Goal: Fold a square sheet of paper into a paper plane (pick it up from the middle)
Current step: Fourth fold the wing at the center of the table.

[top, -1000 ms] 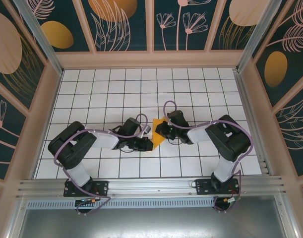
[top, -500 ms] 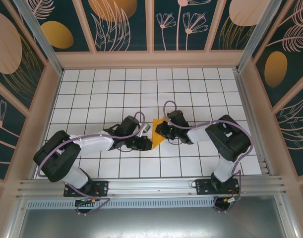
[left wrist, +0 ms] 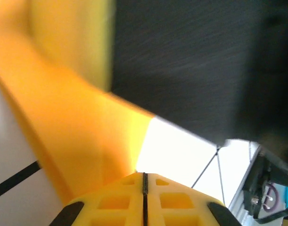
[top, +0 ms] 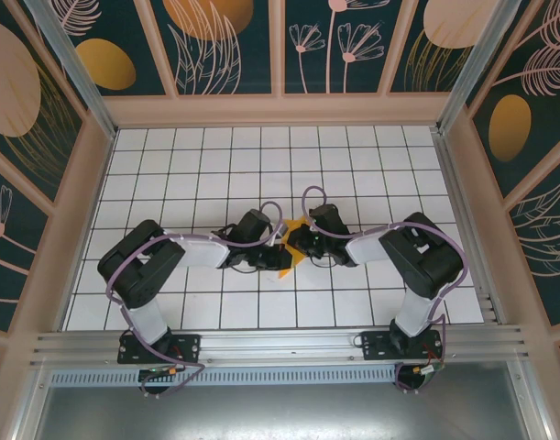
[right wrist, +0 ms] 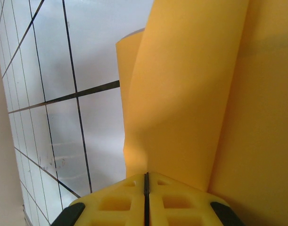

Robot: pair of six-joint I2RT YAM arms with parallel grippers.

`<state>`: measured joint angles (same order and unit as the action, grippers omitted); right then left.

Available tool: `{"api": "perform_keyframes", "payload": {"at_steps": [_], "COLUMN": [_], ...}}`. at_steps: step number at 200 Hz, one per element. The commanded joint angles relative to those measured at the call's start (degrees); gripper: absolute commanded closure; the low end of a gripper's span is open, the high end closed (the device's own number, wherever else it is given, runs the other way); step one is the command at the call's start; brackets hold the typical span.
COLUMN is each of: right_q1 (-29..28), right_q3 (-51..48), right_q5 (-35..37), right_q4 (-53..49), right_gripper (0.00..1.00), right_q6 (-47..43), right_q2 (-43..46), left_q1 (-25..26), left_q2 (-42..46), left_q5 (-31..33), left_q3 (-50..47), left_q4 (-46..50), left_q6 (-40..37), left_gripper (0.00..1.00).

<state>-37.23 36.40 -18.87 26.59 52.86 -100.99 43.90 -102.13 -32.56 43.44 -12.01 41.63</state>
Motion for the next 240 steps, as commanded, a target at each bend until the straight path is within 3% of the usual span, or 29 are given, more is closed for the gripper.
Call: {"api": "perform_keyframes", "payload": {"at_steps": [1, 66, 133, 168, 194, 240], "right_q1": [-0.46, -0.44, -0.55, -1.00, -1.42, -1.61], "right_q3": [-2.50, -2.04, -2.04, -1.42, -2.33, -3.27], "right_q5": [6.48, 6.83, 7.02, 7.01, 7.58, 7.87], "right_q4": [-10.59, -11.37, -11.82, -12.15, -11.42, -10.15], "right_gripper": [0.89, 0.89, 0.88, 0.88, 0.88, 0.88], "right_q6": [-1.70, -1.84, -1.71, -1.09, 1.25, 2.13], "right_q2": [-5.00, -5.41, -5.18, -5.30, -4.41, -3.55], "left_q1": [0.05, 0.05, 0.15, 0.17, 0.09, 0.11], "left_q2": [-2.05, -0.01, 6.04, 13.90, 18.07, 14.67], "left_q5": [0.11, -2.88, -3.65, -1.38, 3.95, 6.47], "left_q3": [-2.38, -9.86, -11.83, -10.91, -8.75, -3.17], "left_q4": [-0.44, -1.52, 4.59, 7.78, 10.37, 3.87], "left_q6": [0.47, 1.45, -0.34, -0.49, -0.50, 1.44], "left_gripper": [0.92, 0.92, 0.90, 0.89, 0.89, 0.88]}}
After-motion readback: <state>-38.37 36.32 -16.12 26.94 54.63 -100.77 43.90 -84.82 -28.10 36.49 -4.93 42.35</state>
